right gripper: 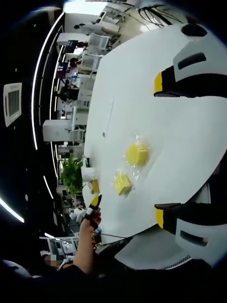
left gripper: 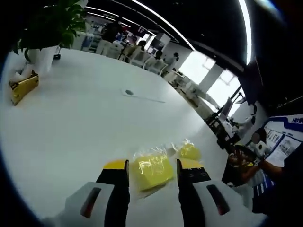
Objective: Compare the silicone blocks by pressing each to a similar depth, holding the contact briefly, and releasing to observe deformation and rebound differences across the visible hardness samples.
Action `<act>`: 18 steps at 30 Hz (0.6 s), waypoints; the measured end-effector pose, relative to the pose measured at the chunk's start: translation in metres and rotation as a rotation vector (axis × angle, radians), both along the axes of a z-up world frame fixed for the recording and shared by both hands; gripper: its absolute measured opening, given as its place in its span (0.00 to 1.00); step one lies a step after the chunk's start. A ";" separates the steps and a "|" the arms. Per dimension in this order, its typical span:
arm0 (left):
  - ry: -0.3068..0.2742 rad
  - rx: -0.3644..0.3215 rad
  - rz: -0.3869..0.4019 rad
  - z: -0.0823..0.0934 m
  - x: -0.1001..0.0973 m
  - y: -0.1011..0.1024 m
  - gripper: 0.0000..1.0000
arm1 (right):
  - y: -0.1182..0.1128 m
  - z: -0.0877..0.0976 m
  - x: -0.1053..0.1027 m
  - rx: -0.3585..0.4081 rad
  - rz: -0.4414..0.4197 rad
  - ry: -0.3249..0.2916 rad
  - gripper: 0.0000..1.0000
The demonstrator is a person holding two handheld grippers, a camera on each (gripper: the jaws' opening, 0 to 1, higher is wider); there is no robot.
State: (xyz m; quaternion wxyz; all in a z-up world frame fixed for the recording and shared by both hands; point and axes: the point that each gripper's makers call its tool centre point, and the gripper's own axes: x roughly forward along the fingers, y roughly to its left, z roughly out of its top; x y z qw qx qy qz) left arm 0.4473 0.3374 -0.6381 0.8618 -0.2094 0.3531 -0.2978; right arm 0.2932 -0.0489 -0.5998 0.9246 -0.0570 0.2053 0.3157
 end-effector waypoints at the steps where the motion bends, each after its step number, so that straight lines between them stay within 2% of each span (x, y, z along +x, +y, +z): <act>1: 0.006 -0.003 0.004 -0.003 0.003 0.001 0.39 | 0.000 0.000 0.000 -0.001 -0.004 0.002 0.86; 4: 0.039 -0.012 0.018 -0.013 0.011 0.002 0.39 | -0.002 0.000 -0.001 -0.007 -0.009 0.003 0.86; 11: 0.063 -0.016 0.030 -0.031 0.031 0.001 0.39 | -0.005 0.001 0.002 -0.010 -0.027 0.013 0.85; 16: 0.072 -0.011 0.021 -0.045 0.043 -0.005 0.37 | -0.002 0.007 0.005 0.026 -0.038 0.017 0.84; 18: 0.099 -0.018 0.013 -0.053 0.044 -0.010 0.36 | -0.001 0.009 0.007 0.034 -0.043 0.016 0.84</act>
